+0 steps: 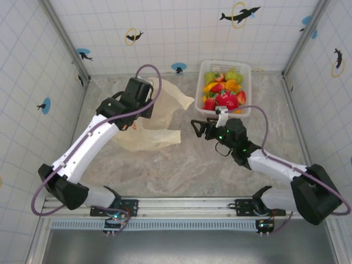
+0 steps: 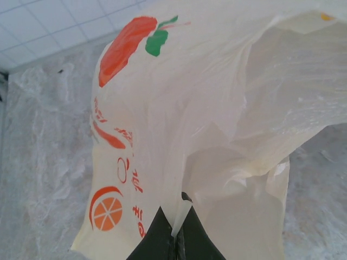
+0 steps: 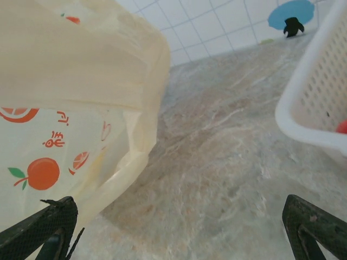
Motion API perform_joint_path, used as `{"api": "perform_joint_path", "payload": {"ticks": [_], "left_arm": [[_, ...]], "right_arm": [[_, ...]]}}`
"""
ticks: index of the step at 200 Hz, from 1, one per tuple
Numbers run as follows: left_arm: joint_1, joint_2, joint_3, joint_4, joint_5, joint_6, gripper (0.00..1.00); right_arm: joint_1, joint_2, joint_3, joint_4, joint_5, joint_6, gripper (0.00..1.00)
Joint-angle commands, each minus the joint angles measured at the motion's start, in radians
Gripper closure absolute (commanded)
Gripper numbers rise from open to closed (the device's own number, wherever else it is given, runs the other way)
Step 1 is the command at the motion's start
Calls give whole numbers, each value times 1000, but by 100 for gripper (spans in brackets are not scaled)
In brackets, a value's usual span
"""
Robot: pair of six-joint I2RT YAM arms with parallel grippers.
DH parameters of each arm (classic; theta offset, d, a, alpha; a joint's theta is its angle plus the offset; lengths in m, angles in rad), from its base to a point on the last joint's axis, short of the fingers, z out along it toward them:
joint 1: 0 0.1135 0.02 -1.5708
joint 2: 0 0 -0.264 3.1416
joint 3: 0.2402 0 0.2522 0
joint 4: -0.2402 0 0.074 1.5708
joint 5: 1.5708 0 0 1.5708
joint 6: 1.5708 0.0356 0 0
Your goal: Place the fake fruits into the plastic bag and tie a complex knot
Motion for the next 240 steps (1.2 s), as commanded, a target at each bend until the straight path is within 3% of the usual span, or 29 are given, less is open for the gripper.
{"api": "perform_joint_path", "payload": {"ticks": [1, 19, 53, 76, 97, 119, 137, 155, 193, 240], "left_arm": [[6, -1, 44, -56, 108, 61, 100], [5, -5, 59, -58, 145, 71, 100], [6, -44, 43, -35, 205, 109, 100], [9, -66, 43, -35, 205, 121, 100], [19, -82, 42, -27, 214, 121, 100], [43, -96, 47, -11, 263, 113, 100], [68, -108, 57, -9, 293, 101, 100], [103, -114, 78, -31, 282, 91, 100], [225, -95, 155, -149, 208, 118, 100], [246, -69, 175, -206, 108, 172, 100]], "right_arm": [[37, 77, 91, 186, 24, -59, 0], [71, 141, 167, 179, 59, -116, 0], [51, 250, 273, 347, 42, -71, 0], [48, 278, 366, 296, -7, -65, 12], [47, 299, 398, 295, -15, -48, 31], [45, 303, 409, 293, -4, -34, 58], [39, 292, 419, 222, 27, -40, 83], [30, 265, 420, 138, 53, -59, 99], [-10, 169, 474, -242, 107, -174, 100], [-90, 142, 569, -624, 111, -253, 100]]}}
